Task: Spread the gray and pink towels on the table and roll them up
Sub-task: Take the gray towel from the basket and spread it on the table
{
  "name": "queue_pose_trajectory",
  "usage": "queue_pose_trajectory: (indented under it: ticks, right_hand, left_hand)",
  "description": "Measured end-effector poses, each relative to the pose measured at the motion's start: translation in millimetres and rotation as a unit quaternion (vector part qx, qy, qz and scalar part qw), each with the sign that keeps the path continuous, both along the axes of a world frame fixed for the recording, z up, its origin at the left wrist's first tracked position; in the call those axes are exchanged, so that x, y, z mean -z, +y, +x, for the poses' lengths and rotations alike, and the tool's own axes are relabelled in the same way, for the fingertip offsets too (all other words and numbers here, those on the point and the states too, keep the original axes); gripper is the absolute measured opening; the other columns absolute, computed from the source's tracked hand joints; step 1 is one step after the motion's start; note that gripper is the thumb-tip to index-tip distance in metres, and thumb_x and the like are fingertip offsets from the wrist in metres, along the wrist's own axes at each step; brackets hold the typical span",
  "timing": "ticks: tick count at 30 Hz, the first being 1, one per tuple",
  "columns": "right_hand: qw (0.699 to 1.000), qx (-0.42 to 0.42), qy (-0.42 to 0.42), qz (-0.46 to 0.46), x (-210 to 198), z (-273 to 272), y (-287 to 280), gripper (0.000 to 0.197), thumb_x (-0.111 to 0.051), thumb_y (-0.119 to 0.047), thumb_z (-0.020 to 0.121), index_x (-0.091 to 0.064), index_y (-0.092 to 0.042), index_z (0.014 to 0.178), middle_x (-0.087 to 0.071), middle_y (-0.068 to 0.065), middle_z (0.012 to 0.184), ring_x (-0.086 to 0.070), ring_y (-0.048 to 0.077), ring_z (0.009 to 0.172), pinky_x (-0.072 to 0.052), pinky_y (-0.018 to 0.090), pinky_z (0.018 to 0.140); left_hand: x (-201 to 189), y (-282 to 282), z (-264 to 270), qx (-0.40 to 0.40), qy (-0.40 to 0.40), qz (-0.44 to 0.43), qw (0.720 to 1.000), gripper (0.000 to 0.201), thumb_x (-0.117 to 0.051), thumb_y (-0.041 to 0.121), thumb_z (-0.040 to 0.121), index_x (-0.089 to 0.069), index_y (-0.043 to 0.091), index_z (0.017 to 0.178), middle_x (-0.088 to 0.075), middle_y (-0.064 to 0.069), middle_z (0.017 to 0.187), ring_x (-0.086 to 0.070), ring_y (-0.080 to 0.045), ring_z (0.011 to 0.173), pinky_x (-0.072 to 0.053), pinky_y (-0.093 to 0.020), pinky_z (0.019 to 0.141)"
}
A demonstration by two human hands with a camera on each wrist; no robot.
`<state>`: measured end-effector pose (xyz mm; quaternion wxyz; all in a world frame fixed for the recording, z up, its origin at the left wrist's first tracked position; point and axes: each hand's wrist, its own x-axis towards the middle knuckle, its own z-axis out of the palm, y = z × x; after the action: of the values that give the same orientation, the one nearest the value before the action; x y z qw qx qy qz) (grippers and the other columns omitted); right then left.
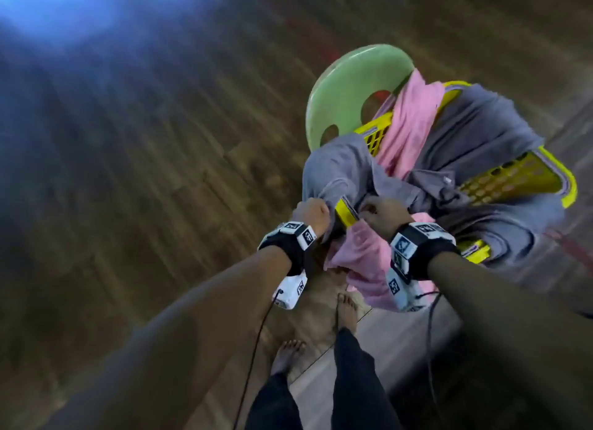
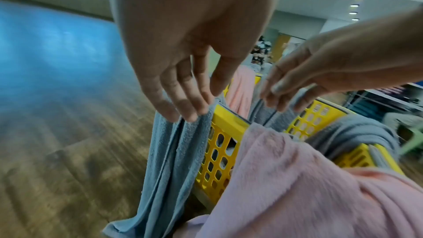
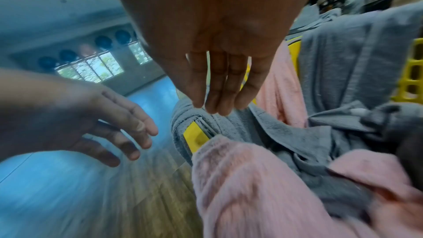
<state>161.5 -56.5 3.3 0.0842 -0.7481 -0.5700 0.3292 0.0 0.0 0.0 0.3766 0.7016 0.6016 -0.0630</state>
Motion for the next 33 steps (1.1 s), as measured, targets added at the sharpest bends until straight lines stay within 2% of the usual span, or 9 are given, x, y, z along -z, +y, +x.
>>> queue_pose_trajectory:
  ticks: [2,6,9,13,16,20,24,28,33]
  right_hand:
    - [1.0,-0.016,0.003,-0.001,1.6,3.8,26.3,0.028,-0.051,-0.027,0.086,-0.068,-0.01,0.1,-0.066,0.02,0.107,-0.061,0.036,0.099,-0.048,0.039,0.083]
    - [0.998,-0.064,-0.003,0.023,14.9,1.5,72.3,0.023,-0.052,-0.012,0.09,-0.062,-0.002,0.107,-0.061,0.024,0.112,-0.057,0.039,0.104,-0.044,0.042,0.085]
    - [0.992,-0.124,-0.003,0.026,29.0,-0.5,92.4,0.029,-0.054,-0.006,0.085,-0.06,-0.003,0.113,-0.059,0.022,0.115,-0.054,0.035,0.109,-0.038,0.038,0.087]
    - [0.989,-0.148,-0.016,0.008,40.6,2.0,100.2,0.017,-0.062,-0.012,0.082,-0.063,-0.012,0.099,-0.057,0.013,0.105,-0.051,0.032,0.106,-0.043,0.039,0.085]
    - [0.986,-0.162,0.004,0.031,40.0,2.9,102.2,0.006,-0.066,-0.013,0.08,-0.065,-0.014,0.087,-0.055,0.008,0.095,-0.052,0.03,0.1,-0.045,0.041,0.084]
    - [0.988,-0.144,0.042,0.04,14.6,-3.1,100.5,0.003,-0.064,-0.012,0.084,-0.065,-0.014,0.083,-0.065,0.008,0.086,-0.06,0.029,0.085,-0.049,0.04,0.078]
    - [0.987,-0.105,0.03,0.121,-34.0,-22.0,111.6,0.008,-0.062,-0.011,0.085,-0.066,-0.008,0.092,-0.067,0.017,0.092,-0.06,0.034,0.09,-0.047,0.041,0.083]
    - [0.977,-0.086,-0.006,0.196,-117.1,-47.5,129.1,0.019,-0.054,-0.006,0.089,-0.066,-0.002,0.104,-0.059,0.024,0.104,-0.055,0.037,0.099,-0.034,0.034,0.082]
    - [0.953,-0.019,0.012,0.301,-250.1,-85.6,122.9,0.02,-0.05,-0.011,0.094,-0.06,-0.005,0.109,-0.062,0.02,0.108,-0.056,0.032,0.101,-0.034,0.028,0.08]
  left_hand:
    - [9.5,12.4,9.9,-0.05,-0.008,0.01,0.999,0.023,-0.046,0.02,0.09,-0.062,0.009,0.102,-0.062,-0.019,0.111,-0.056,-0.04,0.105,-0.048,-0.041,0.087]
    - [28.3,26.3,25.8,-0.121,-0.024,0.042,0.992,0.018,-0.048,0.012,0.089,-0.058,0.003,0.101,-0.061,-0.02,0.107,-0.055,-0.038,0.102,-0.043,-0.041,0.082]
    - [42.6,30.3,31.2,-0.201,-0.064,0.066,0.975,0.012,-0.053,0.01,0.088,-0.059,0.005,0.098,-0.064,-0.016,0.101,-0.058,-0.034,0.097,-0.048,-0.04,0.082]
    - [58.2,32.8,29.2,-0.301,-0.112,0.035,0.946,0.011,-0.061,0.014,0.085,-0.06,0.014,0.096,-0.067,-0.008,0.096,-0.062,-0.026,0.092,-0.051,-0.035,0.081]
    - [61.4,34.9,22.7,-0.293,-0.12,0.065,0.946,0.004,-0.064,0.014,0.084,-0.066,0.013,0.088,-0.068,-0.005,0.091,-0.062,-0.021,0.085,-0.051,-0.032,0.079]
    - [47.7,30.6,14.9,-0.242,-0.139,0.121,0.953,0.005,-0.056,0.014,0.089,-0.057,0.015,0.084,-0.06,-0.004,0.084,-0.056,-0.022,0.08,-0.049,-0.04,0.073]
    - [-2.9,42.8,1.9,-0.244,-0.209,0.14,0.937,0.007,-0.047,0.014,0.095,-0.053,0.009,0.095,-0.064,-0.012,0.087,-0.058,-0.029,0.081,-0.045,-0.036,0.07]
    - [-91.4,76.2,-25.3,-0.16,-0.261,0.207,0.929,0.008,-0.047,0.012,0.094,-0.053,0.006,0.096,-0.061,-0.014,0.089,-0.056,-0.03,0.083,-0.042,-0.035,0.073]
    - [-233.1,107.7,-86.9,-0.008,-0.282,0.254,0.925,0.014,-0.058,0.027,0.092,-0.067,0.018,0.086,-0.064,0.004,0.083,-0.055,-0.007,0.079,-0.04,-0.013,0.067]
